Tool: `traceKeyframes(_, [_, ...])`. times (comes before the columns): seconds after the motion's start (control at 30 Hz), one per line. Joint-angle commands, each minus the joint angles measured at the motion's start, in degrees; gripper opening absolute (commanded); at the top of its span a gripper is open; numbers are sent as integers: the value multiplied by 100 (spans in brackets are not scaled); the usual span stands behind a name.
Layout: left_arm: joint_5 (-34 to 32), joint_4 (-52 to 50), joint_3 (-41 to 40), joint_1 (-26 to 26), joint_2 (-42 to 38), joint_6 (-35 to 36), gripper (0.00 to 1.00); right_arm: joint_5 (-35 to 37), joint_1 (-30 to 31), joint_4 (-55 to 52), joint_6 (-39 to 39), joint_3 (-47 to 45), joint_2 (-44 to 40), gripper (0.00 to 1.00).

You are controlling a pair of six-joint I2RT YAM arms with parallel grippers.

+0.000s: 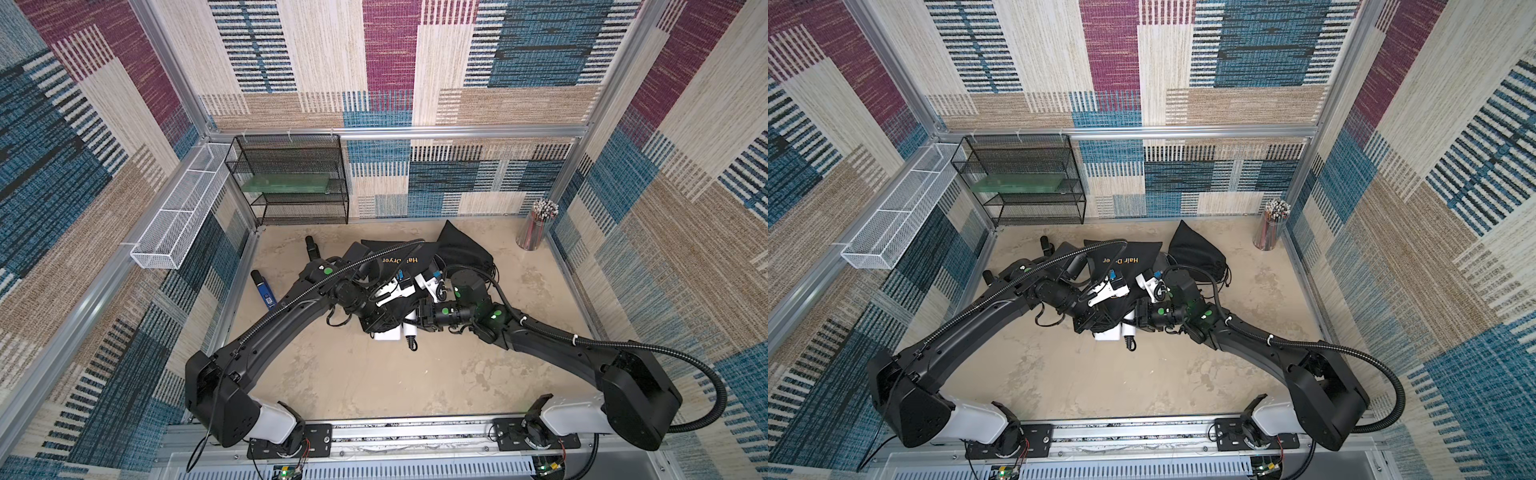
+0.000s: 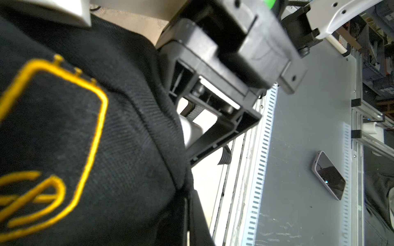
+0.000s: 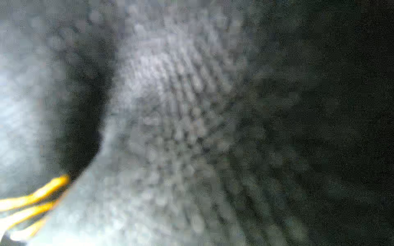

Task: Pack away hair dryers
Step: Place the hair dryer in the drawstring bag.

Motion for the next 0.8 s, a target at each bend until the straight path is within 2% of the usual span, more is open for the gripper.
traceKeyframes(0.0, [473,-874,419,5,203,-227,0,747,80,-350,-507,485,22,5])
traceKeyframes(0.1, [802,-1030,1018,17,508,-394,0,1337,324,-1092,-971,904,123,5])
traceKeyframes(0.3, [1106,-1098,1744,352,1011,-820,0,1303,399,-331,-632,463,-256,4])
traceKeyframes(0.37, [1219,-1099,1697,552,1074,-859,0,1280,342,-18,-462,224,-491,5])
traceKeyframes(0.57, [726,-1092,1060,637,868,-643,0,981,27,398,-98,-44,-909,6])
traceKeyframes(0.63, [880,-1087,838,629,770,-578,0,1022,-19,294,-92,-1,-913,5])
traceKeyframes(0.77, [1107,-1086,543,626,611,-492,0,884,-115,842,213,-134,-862,6])
